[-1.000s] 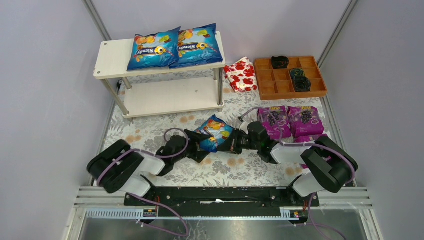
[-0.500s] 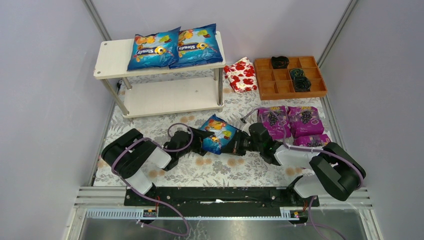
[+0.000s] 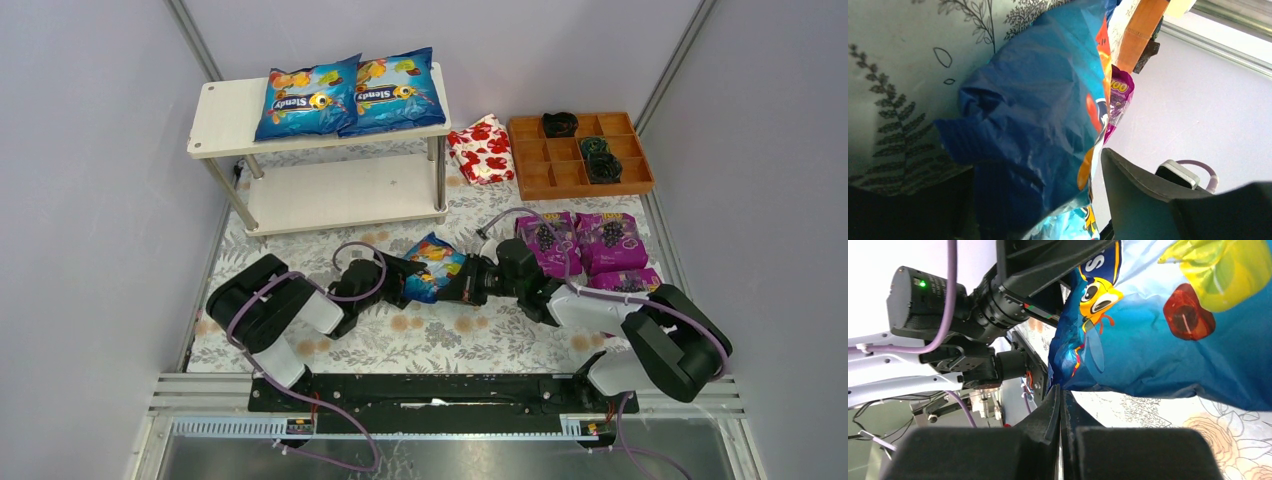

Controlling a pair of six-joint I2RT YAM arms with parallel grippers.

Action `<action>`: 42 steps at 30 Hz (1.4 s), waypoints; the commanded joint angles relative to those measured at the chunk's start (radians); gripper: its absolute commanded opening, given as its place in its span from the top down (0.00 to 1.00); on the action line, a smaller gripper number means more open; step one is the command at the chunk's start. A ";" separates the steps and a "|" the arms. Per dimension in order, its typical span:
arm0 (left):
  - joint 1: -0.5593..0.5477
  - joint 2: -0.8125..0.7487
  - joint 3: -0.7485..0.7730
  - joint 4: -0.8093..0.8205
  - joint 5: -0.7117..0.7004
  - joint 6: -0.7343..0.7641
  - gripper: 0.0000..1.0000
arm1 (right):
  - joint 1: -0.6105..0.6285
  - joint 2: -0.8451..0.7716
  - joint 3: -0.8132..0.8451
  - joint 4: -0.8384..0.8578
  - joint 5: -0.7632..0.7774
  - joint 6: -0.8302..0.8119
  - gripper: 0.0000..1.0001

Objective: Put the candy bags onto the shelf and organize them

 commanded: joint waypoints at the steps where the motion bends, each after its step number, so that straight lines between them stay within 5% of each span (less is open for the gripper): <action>1: -0.002 0.043 0.004 0.128 -0.022 -0.006 0.32 | 0.012 0.004 0.041 0.168 -0.084 0.079 1.00; 11: 0.004 0.000 0.029 0.132 -0.012 0.030 0.55 | 0.012 -0.070 -0.015 0.041 0.007 0.013 0.99; 21: 0.006 -0.331 0.052 -0.166 -0.054 0.267 0.69 | 0.012 -0.177 -0.013 -0.173 0.098 -0.088 0.47; 24: 0.006 -0.469 0.084 -0.333 -0.065 0.408 0.72 | 0.012 -0.252 -0.005 -0.266 0.167 -0.125 0.41; 34: 0.005 -0.916 0.274 -0.863 -0.012 0.839 0.83 | 0.010 -0.518 0.047 -0.584 0.422 -0.252 0.35; 42: 0.005 -0.874 0.656 -1.132 0.245 1.155 0.85 | 0.010 -0.563 0.017 -0.583 0.466 -0.259 0.36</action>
